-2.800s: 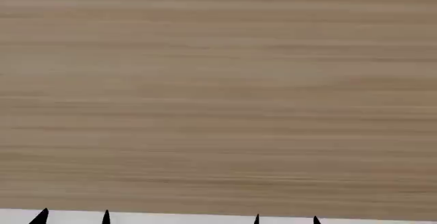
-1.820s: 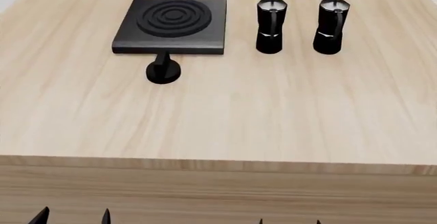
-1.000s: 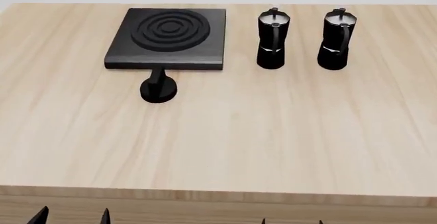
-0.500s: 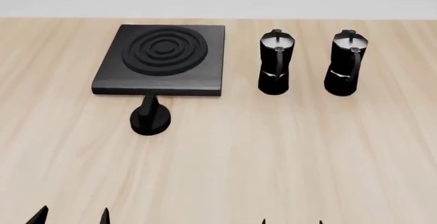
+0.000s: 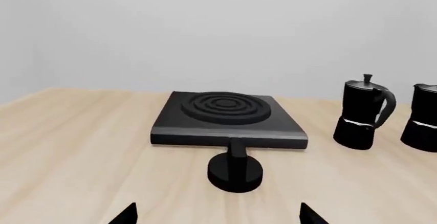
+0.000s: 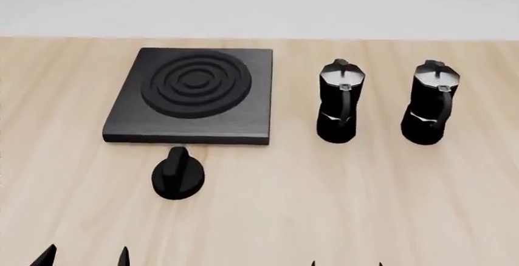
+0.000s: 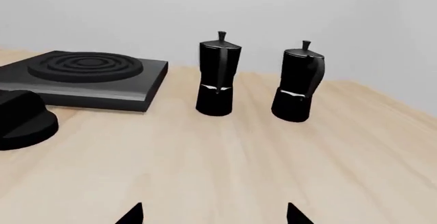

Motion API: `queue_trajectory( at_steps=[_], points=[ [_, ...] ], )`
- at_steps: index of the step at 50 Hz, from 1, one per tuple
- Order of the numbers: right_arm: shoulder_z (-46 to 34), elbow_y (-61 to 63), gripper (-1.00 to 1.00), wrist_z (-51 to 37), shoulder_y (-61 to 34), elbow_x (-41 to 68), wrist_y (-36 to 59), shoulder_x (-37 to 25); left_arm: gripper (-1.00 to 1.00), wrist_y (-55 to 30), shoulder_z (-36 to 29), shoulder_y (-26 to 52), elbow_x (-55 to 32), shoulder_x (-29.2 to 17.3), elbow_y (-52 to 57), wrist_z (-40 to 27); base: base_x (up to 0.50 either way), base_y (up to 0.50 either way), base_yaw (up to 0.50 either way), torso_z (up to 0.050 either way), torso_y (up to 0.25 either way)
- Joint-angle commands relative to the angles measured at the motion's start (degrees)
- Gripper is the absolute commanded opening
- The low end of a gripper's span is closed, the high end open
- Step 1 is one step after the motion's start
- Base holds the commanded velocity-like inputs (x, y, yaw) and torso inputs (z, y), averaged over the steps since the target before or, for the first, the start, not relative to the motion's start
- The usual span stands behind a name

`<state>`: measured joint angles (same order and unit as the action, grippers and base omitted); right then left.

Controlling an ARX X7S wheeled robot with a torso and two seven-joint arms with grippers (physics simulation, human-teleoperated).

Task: Put the right moka pot on the stove.

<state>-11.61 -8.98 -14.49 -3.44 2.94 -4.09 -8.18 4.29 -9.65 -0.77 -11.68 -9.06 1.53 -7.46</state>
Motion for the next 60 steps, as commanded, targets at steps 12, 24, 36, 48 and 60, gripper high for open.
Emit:
queue_trajectory(
  at_steps=[12,24,36,48,60],
  points=[
    [-1.1,-0.5,1.00,-1.0,-0.3,0.2,-0.1,-0.5,1.00,0.5,-0.7,0.1,-0.7,-0.6,-0.2,-0.7,0.19,0.18,0.00,0.000,0.000],
    [-1.2,-1.3,1.00,-1.2,-0.5,1.1,-0.7,-0.8,1.00,0.5,-1.1,0.1,-1.0,-1.0,0.0,-1.2,0.16,0.19,0.00,0.000,0.001],
    [-1.7,-1.7,1.00,-1.3,-0.7,1.6,-0.8,-1.0,1.00,0.5,-1.4,0.1,-1.2,-1.3,0.1,-1.6,0.14,0.11,0.00,0.000,0.000],
    [-2.2,-2.7,1.00,-1.7,-1.0,1.8,-1.4,-1.1,1.00,0.7,-1.8,0.2,-1.4,-1.6,0.1,-1.9,0.14,0.07,0.00,0.000,0.000],
    [-2.3,-2.9,1.00,-1.8,-1.1,2.6,-1.4,-1.4,1.00,1.0,-2.1,0.3,-1.5,-1.9,-0.2,-2.3,0.14,0.04,0.00,0.000,0.000]
  ],
)
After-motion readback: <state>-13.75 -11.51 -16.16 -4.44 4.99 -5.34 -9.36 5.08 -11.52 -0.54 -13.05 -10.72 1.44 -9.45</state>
